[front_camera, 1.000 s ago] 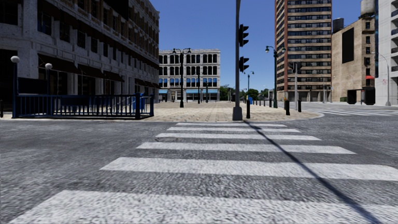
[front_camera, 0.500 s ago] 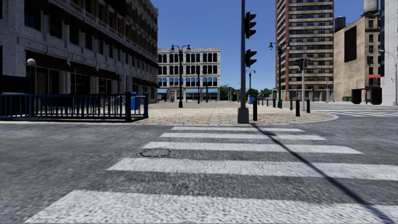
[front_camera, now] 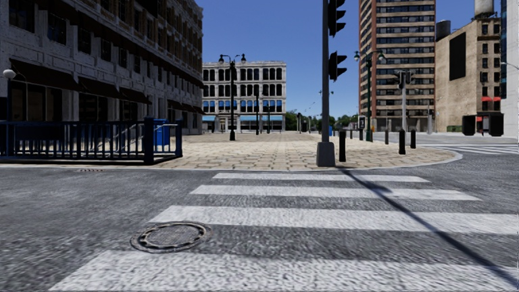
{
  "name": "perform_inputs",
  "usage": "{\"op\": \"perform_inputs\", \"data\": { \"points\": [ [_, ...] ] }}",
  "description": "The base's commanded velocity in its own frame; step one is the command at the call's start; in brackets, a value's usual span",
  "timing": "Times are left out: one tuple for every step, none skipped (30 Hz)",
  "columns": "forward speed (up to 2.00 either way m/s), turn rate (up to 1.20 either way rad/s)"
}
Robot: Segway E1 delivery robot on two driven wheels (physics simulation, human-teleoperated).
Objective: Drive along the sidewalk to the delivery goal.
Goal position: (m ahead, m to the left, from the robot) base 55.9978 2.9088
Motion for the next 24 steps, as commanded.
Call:
{"op": "perform_inputs", "data": {
  "points": [
    [2.0,-0.27],
    [2.0,-0.27],
    [2.0,-0.28],
    [2.0,-0.28],
    [2.0,-0.28],
    [2.0,-0.28],
    [2.0,-0.28],
    [2.0,-0.28],
    [2.0,-0.28],
    [2.0,-0.28],
    [2.0,-0.28],
    [2.0,-0.28],
    [2.0,-0.27],
    [2.0,-0.27],
    [2.0,-0.27],
    [2.0,-0.27],
    [2.0,-0.27],
    [2.0,-0.27],
    [2.0,-0.27],
    [2.0,-0.27],
    [2.0,-0.27],
    [2.0,-0.27],
    [2.0,-0.27],
    [2.0,-0.27]
  ]
}}
